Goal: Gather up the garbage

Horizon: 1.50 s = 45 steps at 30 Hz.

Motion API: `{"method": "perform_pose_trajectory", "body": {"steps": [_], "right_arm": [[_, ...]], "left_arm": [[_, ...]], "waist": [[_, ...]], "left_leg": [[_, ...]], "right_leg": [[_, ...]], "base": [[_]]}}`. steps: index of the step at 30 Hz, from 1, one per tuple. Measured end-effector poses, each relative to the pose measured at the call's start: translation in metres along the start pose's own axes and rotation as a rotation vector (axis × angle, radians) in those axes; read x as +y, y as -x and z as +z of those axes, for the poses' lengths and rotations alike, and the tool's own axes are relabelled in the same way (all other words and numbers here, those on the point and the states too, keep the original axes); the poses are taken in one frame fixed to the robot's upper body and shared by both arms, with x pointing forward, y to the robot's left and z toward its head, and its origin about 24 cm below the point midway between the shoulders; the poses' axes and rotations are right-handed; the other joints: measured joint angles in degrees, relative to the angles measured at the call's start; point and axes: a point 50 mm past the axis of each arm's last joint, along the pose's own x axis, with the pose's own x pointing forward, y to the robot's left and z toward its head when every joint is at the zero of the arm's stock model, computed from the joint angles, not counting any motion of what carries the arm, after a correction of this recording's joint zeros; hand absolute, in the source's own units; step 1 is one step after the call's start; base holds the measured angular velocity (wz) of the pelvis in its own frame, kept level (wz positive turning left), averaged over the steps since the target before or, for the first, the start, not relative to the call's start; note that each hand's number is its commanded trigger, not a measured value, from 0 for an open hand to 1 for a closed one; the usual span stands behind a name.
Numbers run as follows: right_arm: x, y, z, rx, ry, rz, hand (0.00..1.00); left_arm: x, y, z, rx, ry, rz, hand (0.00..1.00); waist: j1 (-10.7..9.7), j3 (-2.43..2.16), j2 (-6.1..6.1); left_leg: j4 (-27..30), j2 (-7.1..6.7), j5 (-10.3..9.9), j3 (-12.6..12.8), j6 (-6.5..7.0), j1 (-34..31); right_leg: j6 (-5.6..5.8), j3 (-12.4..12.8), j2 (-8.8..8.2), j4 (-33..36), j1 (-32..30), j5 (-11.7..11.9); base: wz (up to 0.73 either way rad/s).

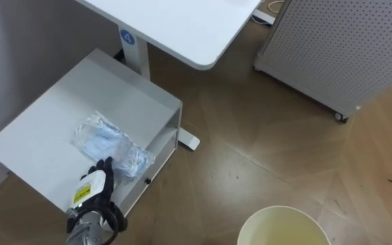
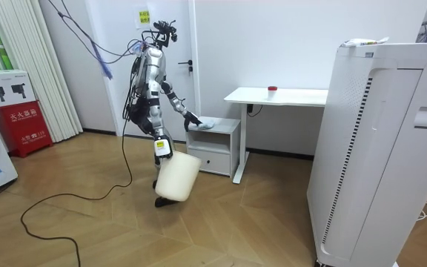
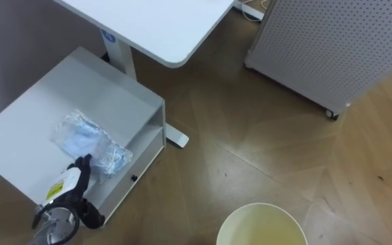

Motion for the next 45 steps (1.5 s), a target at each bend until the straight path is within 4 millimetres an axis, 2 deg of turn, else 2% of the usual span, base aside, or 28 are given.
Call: {"method": "perform_pose_trajectory", "body": {"steps": [6, 14, 18, 23, 32, 37, 42, 45], "right_arm": [[-0.002, 0.000, -0.002, 0.013, 0.003, -0.003, 1.00], [-0.005, 0.001, -0.006, 0.042, 0.003, -0.009, 1.00], [-0.005, 0.001, -0.007, 0.048, 0.002, -0.010, 1.00], [-0.004, 0.001, -0.005, 0.044, -0.006, -0.021, 1.00], [-0.001, 0.001, -0.003, 0.039, -0.001, -0.027, 1.00], [0.001, 0.000, 0.000, 0.032, -0.018, -0.032, 1.00], [0.007, 0.000, 0.007, -0.016, -0.033, -0.038, 1.00], [0.019, -0.001, 0.020, -0.084, -0.035, -0.014, 1.00]], "left_arm": [[0.021, -0.008, -0.006, 0.024, -0.048, 0.061, 1.00], [0.028, -0.010, -0.009, 0.054, -0.088, 0.092, 1.00], [0.020, -0.007, -0.012, 0.081, -0.098, 0.064, 1.00], [0.021, -0.007, -0.008, 0.063, -0.092, 0.081, 1.00], [0.036, -0.011, -0.008, 0.025, -0.145, 0.176, 1.00], [0.034, -0.010, -0.007, 0.025, -0.095, 0.193, 1.00], [0.028, -0.007, -0.003, 0.030, 0.044, 0.193, 1.00], [0.019, -0.004, 0.003, 0.004, 0.106, 0.184, 1.00]], "waist": [[0.02, -0.64, 0.06], [-0.01, -0.62, 0.04], [-0.06, -0.59, -0.01], [0.72, -0.59, -0.01], [0.55, -0.45, -0.21], [1.31, -0.35, -0.21], [2.41, -0.19, -0.02], [3.60, -0.12, 0.07]], "left_leg": [[0.00, -0.05, 0.04, -0.29, 0.06, -0.09], [-0.22, -0.11, 0.03, -0.29, 0.05, -0.18], [-0.89, -0.18, 0.10, -0.25, -0.05, -0.27], [-0.57, -0.15, 0.11, -0.16, -0.07, -1.16], [-0.70, -0.02, 0.23, -0.11, 0.02, -3.24], [-0.86, 0.12, 0.23, -0.14, 0.00, -3.23], [-0.81, 0.38, 0.29, -0.15, -0.09, -2.95], [-1.45, 0.56, 0.29, -0.12, -0.15, -2.64]], "right_leg": [[-0.01, -0.18, -0.04, 0.11, 0.02, 0.00], [0.00, -0.18, -0.07, 0.02, -0.17, -0.01], [-0.01, -0.24, 0.00, -0.76, -0.21, 0.08], [-0.02, -0.21, 0.02, -0.67, -1.18, 0.08], [-0.14, -0.24, -0.01, -0.68, -3.32, 0.50], [-0.12, -0.26, 0.17, -1.04, -3.23, 0.51], [-0.14, -0.43, 0.45, -1.82, -2.52, 0.57], [-0.11, -0.40, 0.63, -2.69, -2.11, 0.69]], "base": [[0.01], [0.00], [0.00], [0.00], [-0.02], [0.00], [0.01], [0.00]]}}
